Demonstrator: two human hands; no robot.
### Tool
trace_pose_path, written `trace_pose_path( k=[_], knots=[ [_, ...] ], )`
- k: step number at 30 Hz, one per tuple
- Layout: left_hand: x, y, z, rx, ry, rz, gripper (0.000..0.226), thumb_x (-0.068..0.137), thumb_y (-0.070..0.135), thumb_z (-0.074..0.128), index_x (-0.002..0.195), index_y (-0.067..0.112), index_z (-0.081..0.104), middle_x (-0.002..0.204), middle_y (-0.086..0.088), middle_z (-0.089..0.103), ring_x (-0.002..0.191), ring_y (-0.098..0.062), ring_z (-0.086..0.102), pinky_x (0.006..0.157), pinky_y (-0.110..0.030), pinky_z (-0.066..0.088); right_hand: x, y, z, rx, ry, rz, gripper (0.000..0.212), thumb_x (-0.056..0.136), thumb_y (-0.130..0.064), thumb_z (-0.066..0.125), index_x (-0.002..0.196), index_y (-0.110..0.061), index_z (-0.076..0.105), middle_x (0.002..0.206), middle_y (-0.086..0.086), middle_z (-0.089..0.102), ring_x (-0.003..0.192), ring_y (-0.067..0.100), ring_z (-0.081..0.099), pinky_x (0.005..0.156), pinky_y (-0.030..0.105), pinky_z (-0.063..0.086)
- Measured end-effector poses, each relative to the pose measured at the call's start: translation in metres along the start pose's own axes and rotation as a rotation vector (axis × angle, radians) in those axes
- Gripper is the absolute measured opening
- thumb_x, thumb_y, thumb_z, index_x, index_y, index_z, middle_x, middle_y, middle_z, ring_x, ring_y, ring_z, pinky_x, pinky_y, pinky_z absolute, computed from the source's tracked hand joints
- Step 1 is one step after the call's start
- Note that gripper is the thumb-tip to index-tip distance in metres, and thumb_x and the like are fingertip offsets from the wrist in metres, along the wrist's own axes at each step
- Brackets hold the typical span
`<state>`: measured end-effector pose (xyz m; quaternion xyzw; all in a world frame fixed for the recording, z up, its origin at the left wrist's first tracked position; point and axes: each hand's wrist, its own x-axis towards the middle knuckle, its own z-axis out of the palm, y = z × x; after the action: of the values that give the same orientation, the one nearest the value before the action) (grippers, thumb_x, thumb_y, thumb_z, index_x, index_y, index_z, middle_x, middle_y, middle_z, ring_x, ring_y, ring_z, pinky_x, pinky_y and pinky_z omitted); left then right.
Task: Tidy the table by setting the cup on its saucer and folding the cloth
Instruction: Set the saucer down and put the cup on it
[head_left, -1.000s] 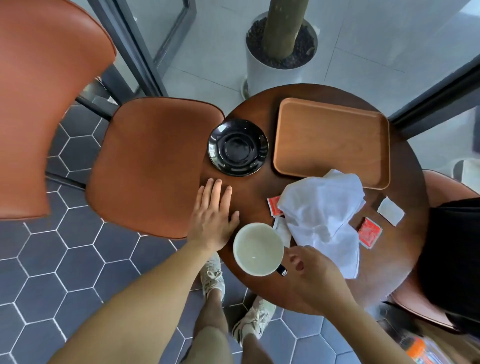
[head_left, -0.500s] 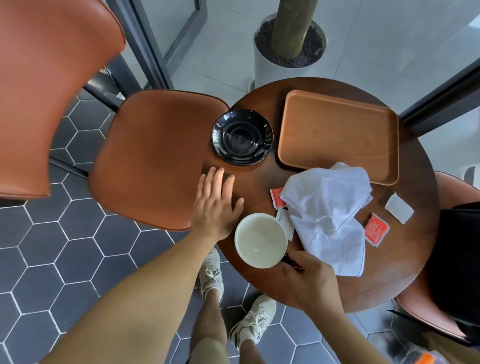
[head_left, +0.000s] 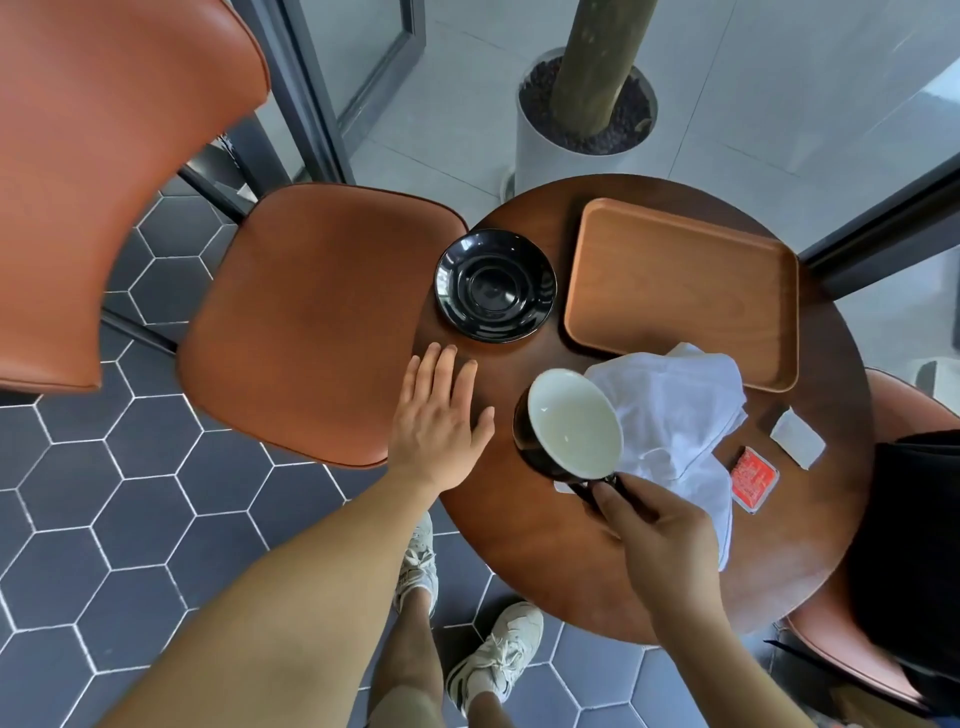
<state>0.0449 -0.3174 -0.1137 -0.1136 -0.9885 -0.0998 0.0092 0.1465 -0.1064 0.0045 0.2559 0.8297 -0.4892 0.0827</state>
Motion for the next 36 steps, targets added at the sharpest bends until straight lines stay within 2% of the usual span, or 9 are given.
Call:
trace_pose_path(
  k=[4, 6, 9, 12, 14, 18, 23, 27, 36],
  knots=[
    [0.001, -0.001, 0.000, 0.002, -0.004, 0.003, 0.059, 0.098, 0.047, 0.042, 0.142, 0.008, 0.046, 0.152, -0.021, 0.041, 0.148, -0.038, 0.028, 0.122, -0.053, 0.020, 0.022, -0.021, 0.007, 0.130, -0.003, 0.009, 0.017, 0.090, -0.023, 0.072, 0.081, -0.035, 0.079, 0.076, -0.005, 0.078, 0.083, 0.013, 0.077, 0.085, 0.046, 0.057],
    [0.001, -0.002, 0.001, -0.004, 0.003, 0.004, 0.058, 0.097, 0.047, 0.042, 0.141, 0.008, 0.047, 0.152, -0.021, 0.042, 0.147, -0.038, 0.029, 0.121, -0.053, 0.021, 0.037, -0.033, 0.013, 0.148, 0.000, -0.011, 0.014, 0.090, -0.024, 0.072, 0.080, -0.031, 0.080, 0.076, -0.003, 0.078, 0.083, 0.014, 0.077, 0.084, 0.044, 0.058],
    [0.001, -0.002, 0.004, -0.016, 0.029, 0.012, 0.057, 0.097, 0.046, 0.043, 0.140, 0.008, 0.050, 0.151, -0.020, 0.043, 0.146, -0.038, 0.031, 0.120, -0.053, 0.023, 0.064, -0.050, 0.023, 0.104, 0.035, -0.083, 0.014, 0.088, -0.032, 0.072, 0.079, -0.022, 0.078, 0.068, 0.000, 0.074, 0.073, 0.016, 0.073, 0.070, 0.033, 0.052],
    [0.001, -0.002, 0.005, -0.026, 0.054, 0.012, 0.057, 0.096, 0.046, 0.046, 0.139, 0.009, 0.051, 0.149, -0.020, 0.045, 0.145, -0.038, 0.033, 0.119, -0.053, 0.024, 0.093, -0.066, 0.036, 0.033, 0.066, -0.132, 0.030, 0.088, -0.031, 0.072, 0.070, -0.007, 0.069, 0.058, 0.004, 0.065, 0.065, 0.028, 0.062, 0.062, 0.042, 0.047],
    [0.001, -0.002, 0.005, -0.034, 0.062, 0.010, 0.057, 0.095, 0.045, 0.047, 0.139, 0.009, 0.051, 0.149, -0.019, 0.045, 0.144, -0.037, 0.034, 0.119, -0.053, 0.025, 0.109, -0.075, 0.044, 0.023, 0.059, -0.123, 0.028, 0.088, -0.027, 0.072, 0.072, -0.004, 0.070, 0.061, 0.006, 0.069, 0.070, 0.028, 0.072, 0.067, 0.045, 0.053],
    [0.000, -0.002, 0.005, -0.042, 0.074, 0.006, 0.057, 0.094, 0.044, 0.049, 0.138, 0.008, 0.053, 0.149, -0.019, 0.046, 0.144, -0.037, 0.035, 0.119, -0.053, 0.025, 0.132, -0.082, 0.063, -0.020, 0.077, -0.108, 0.021, 0.087, -0.026, 0.073, 0.073, -0.010, 0.076, 0.063, 0.001, 0.073, 0.068, 0.015, 0.074, 0.072, 0.041, 0.058],
    [0.001, -0.003, 0.006, -0.047, 0.065, 0.005, 0.058, 0.094, 0.045, 0.048, 0.139, 0.008, 0.052, 0.150, -0.019, 0.045, 0.144, -0.037, 0.034, 0.119, -0.053, 0.025, 0.144, -0.085, 0.078, -0.114, 0.115, -0.155, 0.028, 0.087, -0.029, 0.070, 0.075, -0.004, 0.071, 0.069, 0.016, 0.070, 0.074, 0.036, 0.066, 0.069, 0.044, 0.055],
    [0.001, -0.003, 0.007, -0.055, 0.073, 0.007, 0.057, 0.093, 0.044, 0.049, 0.138, 0.008, 0.052, 0.149, -0.019, 0.045, 0.144, -0.037, 0.034, 0.119, -0.053, 0.025, 0.146, -0.083, 0.087, -0.110, 0.135, -0.166, 0.032, 0.087, -0.026, 0.068, 0.075, 0.003, 0.067, 0.071, 0.025, 0.066, 0.076, 0.040, 0.063, 0.067, 0.043, 0.052],
    [0.001, -0.004, 0.008, -0.057, 0.059, 0.005, 0.057, 0.094, 0.044, 0.047, 0.138, 0.009, 0.052, 0.149, -0.018, 0.045, 0.144, -0.037, 0.033, 0.120, -0.053, 0.024, 0.142, -0.085, 0.099, -0.155, 0.152, -0.210, 0.028, 0.087, -0.030, 0.071, 0.073, -0.006, 0.070, 0.064, 0.011, 0.069, 0.070, 0.028, 0.063, 0.065, 0.035, 0.050]
  ],
)
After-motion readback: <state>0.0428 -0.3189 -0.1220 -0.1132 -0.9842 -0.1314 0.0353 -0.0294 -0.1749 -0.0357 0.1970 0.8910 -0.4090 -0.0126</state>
